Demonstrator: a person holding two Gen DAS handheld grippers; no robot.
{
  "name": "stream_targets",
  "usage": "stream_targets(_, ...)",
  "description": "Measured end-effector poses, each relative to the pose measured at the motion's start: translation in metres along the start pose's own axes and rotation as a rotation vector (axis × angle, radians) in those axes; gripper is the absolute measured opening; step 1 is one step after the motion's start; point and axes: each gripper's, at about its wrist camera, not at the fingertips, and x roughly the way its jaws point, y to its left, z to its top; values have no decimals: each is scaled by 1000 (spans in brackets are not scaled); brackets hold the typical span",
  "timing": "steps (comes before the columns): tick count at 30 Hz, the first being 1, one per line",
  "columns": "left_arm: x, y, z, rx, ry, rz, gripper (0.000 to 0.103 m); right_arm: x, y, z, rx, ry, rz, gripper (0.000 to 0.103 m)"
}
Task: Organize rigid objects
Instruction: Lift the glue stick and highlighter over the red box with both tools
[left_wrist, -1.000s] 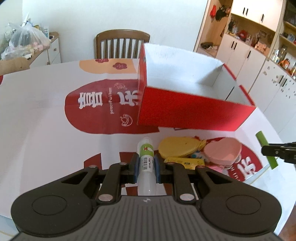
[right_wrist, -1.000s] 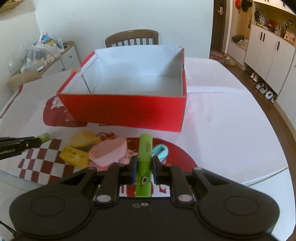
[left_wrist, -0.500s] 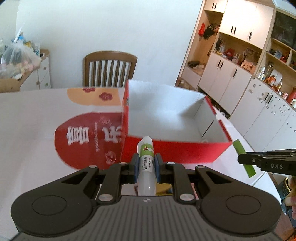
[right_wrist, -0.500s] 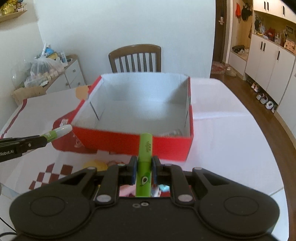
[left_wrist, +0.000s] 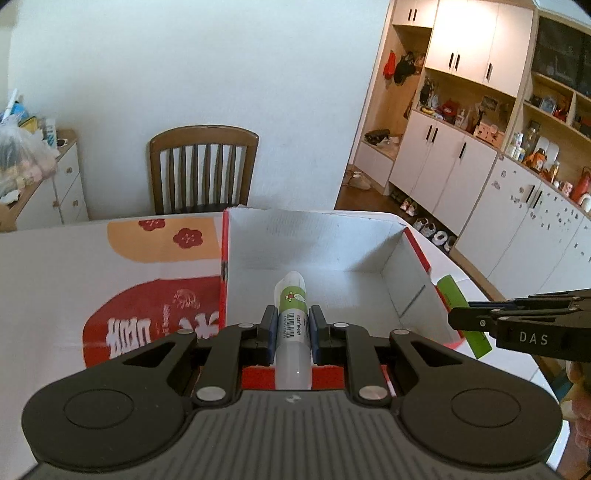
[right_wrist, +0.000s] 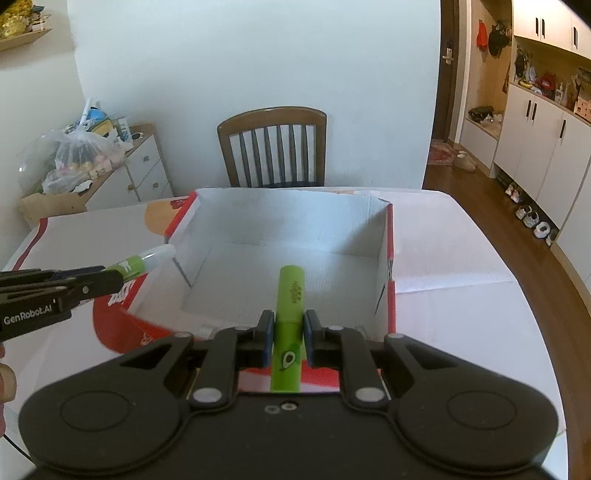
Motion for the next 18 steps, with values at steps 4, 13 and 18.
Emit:
stream_targets(4, 26, -1, 13, 14, 21, 9, 17, 20, -4, 8, -7, 21, -1, 16)
stream_targets(13, 80, -11, 28, 55, 74, 27, 17, 63, -16, 23, -29, 70, -1, 16)
stream_targets(18, 110, -10, 30, 40, 137, 35, 17, 92, -23, 28, -29, 122, 5, 16)
